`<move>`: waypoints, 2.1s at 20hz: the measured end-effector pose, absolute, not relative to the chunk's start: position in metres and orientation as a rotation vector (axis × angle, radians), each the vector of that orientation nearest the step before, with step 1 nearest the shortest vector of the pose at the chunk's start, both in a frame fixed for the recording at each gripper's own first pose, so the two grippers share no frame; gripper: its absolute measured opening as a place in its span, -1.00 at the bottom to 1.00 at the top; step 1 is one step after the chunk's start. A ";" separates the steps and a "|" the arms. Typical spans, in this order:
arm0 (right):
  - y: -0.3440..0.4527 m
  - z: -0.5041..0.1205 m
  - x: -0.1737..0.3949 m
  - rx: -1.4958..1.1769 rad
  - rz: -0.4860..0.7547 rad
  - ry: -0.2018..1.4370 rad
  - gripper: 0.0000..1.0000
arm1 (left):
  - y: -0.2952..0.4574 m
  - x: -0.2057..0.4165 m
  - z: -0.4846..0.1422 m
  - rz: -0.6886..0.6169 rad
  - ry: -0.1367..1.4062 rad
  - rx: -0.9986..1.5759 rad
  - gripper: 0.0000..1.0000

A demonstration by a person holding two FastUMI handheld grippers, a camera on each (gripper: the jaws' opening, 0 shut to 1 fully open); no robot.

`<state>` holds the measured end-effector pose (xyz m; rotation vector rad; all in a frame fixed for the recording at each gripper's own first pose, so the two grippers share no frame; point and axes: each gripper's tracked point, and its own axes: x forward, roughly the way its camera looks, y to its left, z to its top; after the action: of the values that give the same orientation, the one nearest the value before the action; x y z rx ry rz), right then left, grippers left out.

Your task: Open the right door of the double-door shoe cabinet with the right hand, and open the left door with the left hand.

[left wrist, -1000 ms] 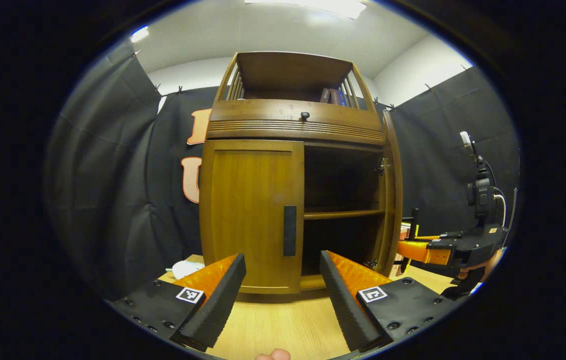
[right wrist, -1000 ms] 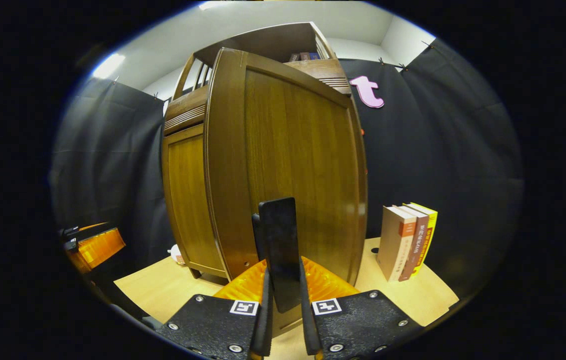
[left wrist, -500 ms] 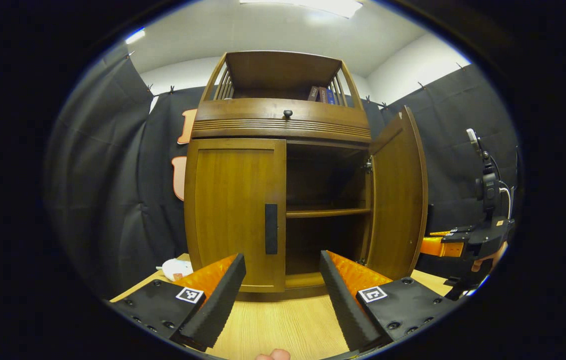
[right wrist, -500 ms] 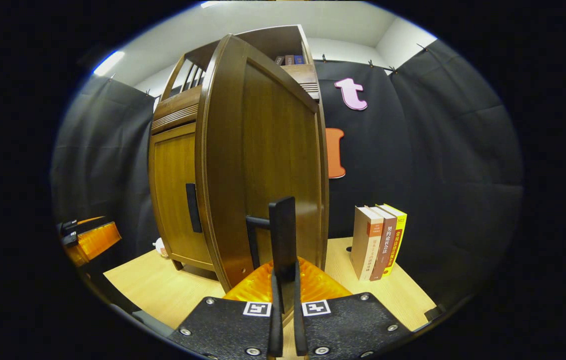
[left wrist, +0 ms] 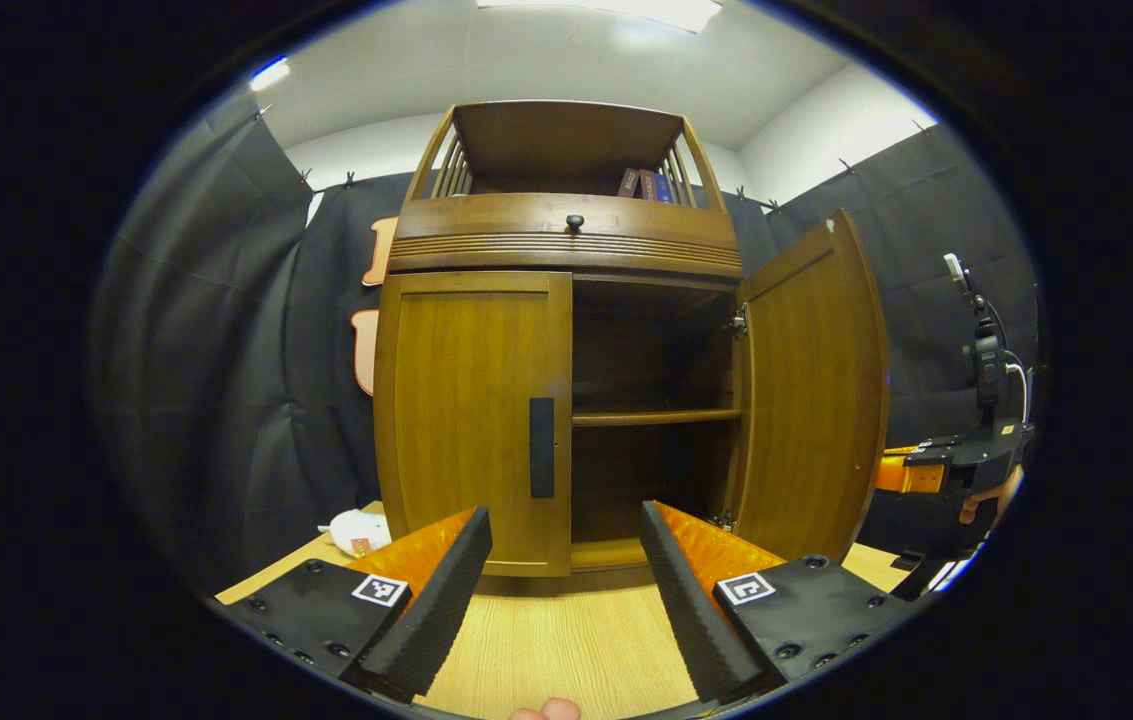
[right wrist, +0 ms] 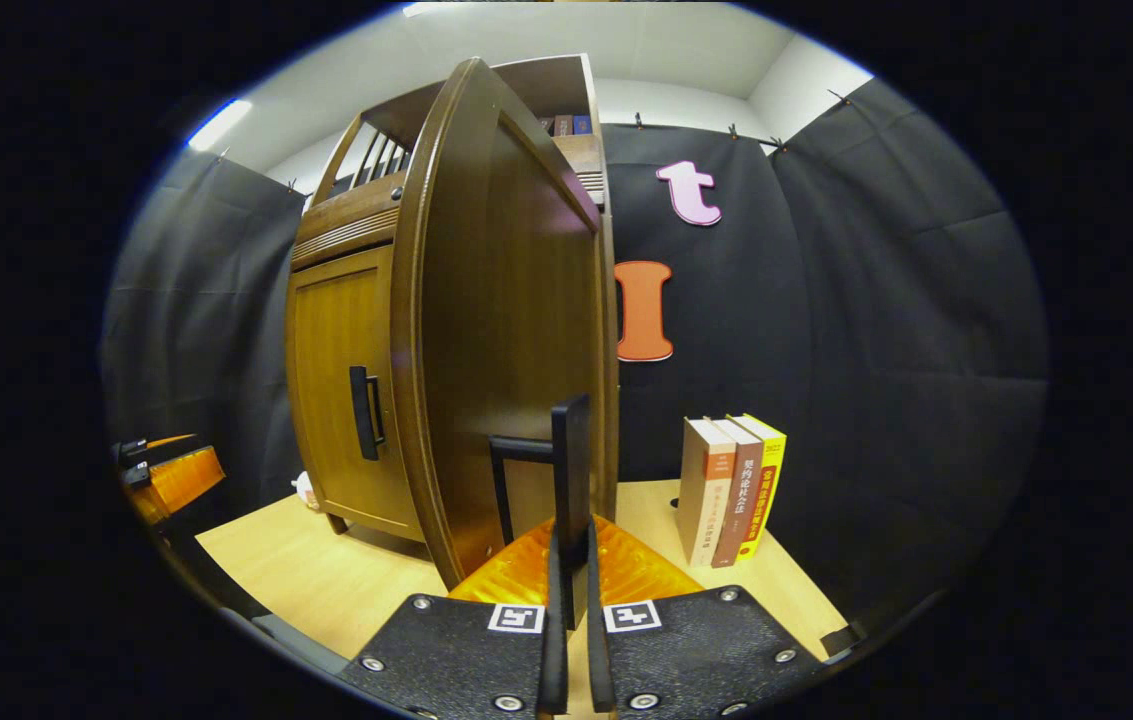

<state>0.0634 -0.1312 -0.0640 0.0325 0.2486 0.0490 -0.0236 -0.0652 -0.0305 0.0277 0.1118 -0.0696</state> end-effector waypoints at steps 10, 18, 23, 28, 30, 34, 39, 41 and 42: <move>-0.165 -0.065 0.066 0.046 0.092 0.227 -0.86 | -0.071 -0.030 -0.036 -0.086 0.137 0.068 0.89; -0.197 -0.074 0.052 0.072 0.059 0.234 -0.93 | -0.074 -0.033 -0.037 -0.116 0.155 0.053 0.91; -0.211 -0.086 0.017 0.108 0.028 0.266 -0.92 | -0.077 -0.032 -0.037 -0.147 0.171 0.031 0.89; -0.218 -0.093 -0.012 0.112 -0.052 0.267 -0.94 | -0.079 -0.028 -0.039 -0.175 0.189 0.022 0.93; -0.218 -0.088 -0.022 0.064 -0.087 0.248 -0.94 | -0.080 -0.023 -0.035 -0.177 0.187 -0.003 0.94; -0.208 -0.075 -0.039 0.021 -0.128 0.226 -0.74 | -0.062 0.002 -0.026 -0.134 0.142 0.025 0.89; -0.196 -0.068 -0.038 0.020 -0.127 0.216 -0.17 | -0.051 0.026 -0.017 -0.123 0.127 0.014 0.89; -0.192 -0.064 -0.035 0.017 -0.124 0.205 0.32 | -0.047 0.035 -0.016 -0.114 0.120 0.023 0.89; -0.188 -0.063 -0.035 0.028 -0.117 0.202 0.56 | -0.045 0.040 -0.017 -0.115 0.119 0.028 0.89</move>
<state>-0.0347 -0.1885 -0.0629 0.0275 0.2020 -0.1174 0.0395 -0.0449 -0.0166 0.0275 0.1190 -0.1154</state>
